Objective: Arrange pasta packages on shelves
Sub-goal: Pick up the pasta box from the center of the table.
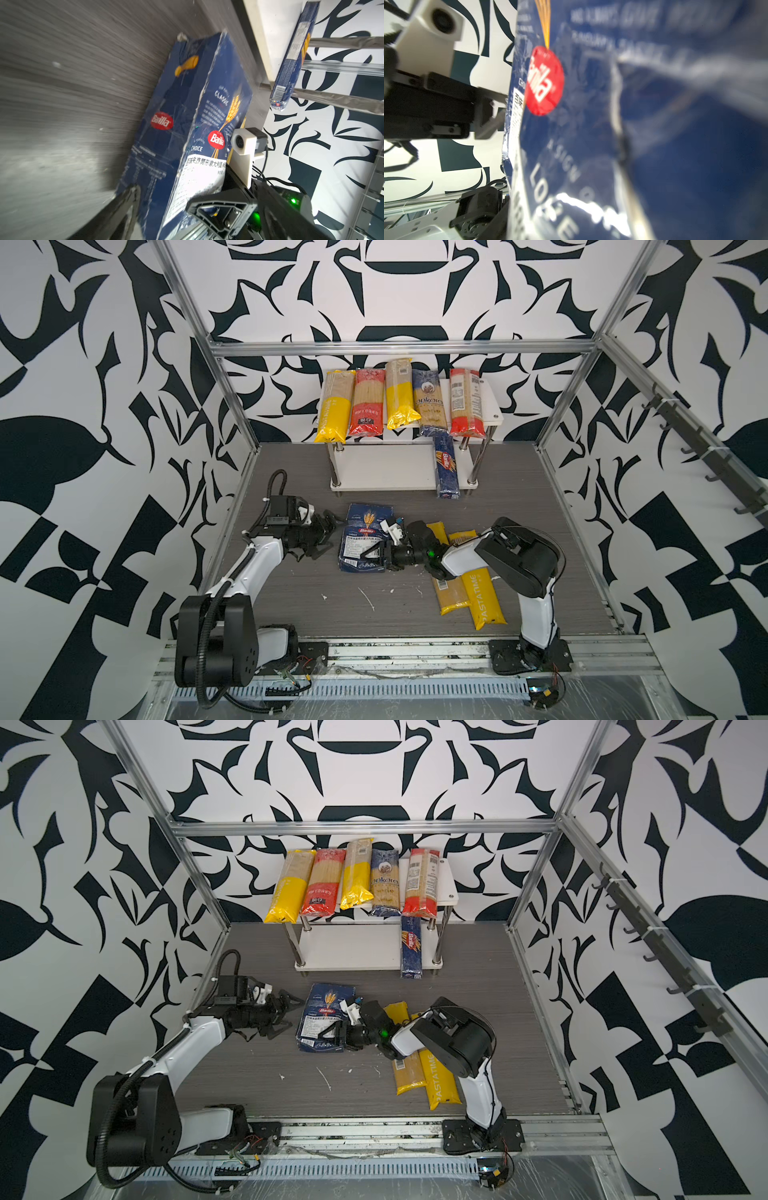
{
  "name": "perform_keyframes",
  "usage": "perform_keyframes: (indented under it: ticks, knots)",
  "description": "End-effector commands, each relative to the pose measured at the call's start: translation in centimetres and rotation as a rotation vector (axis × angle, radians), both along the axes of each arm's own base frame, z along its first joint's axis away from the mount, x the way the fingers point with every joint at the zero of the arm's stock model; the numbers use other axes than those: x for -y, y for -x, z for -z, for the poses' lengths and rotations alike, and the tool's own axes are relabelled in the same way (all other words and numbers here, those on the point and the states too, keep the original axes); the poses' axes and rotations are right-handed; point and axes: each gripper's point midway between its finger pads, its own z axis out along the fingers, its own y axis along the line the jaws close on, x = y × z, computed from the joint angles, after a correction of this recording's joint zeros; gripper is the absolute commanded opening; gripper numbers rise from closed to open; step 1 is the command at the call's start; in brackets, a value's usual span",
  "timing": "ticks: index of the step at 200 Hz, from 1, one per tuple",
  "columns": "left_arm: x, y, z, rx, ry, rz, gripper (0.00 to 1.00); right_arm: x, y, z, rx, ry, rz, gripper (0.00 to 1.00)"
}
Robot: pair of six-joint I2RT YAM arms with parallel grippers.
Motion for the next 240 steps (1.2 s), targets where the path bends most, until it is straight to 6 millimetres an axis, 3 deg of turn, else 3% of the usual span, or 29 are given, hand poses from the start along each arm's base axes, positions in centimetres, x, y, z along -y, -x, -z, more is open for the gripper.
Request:
perform_keyframes:
  ticks: [1,41,57,95,240]
  knots:
    - [-0.8,1.1,-1.4,0.01,-0.058,0.053,0.92,-0.1,0.8,-2.0,-0.011,0.03,-0.066,0.13]
    - [-1.7,0.6,-2.2,0.049,-0.129,0.055,0.92,0.7,1.3,-3.4,0.04,0.132,-0.12,0.11]
    - [-1.8,0.5,-2.3,0.061,-0.131,0.046,0.92,0.8,1.4,-4.4,0.067,0.155,-0.143,0.03]
    - [-2.0,0.1,-2.9,0.092,-0.14,0.034,0.92,0.7,1.3,-6.7,0.107,0.144,-0.168,0.0]
    - [-3.4,-1.2,-5.4,0.153,-0.184,-0.016,0.93,3.0,-0.1,-13.4,0.29,0.056,-0.17,0.0]
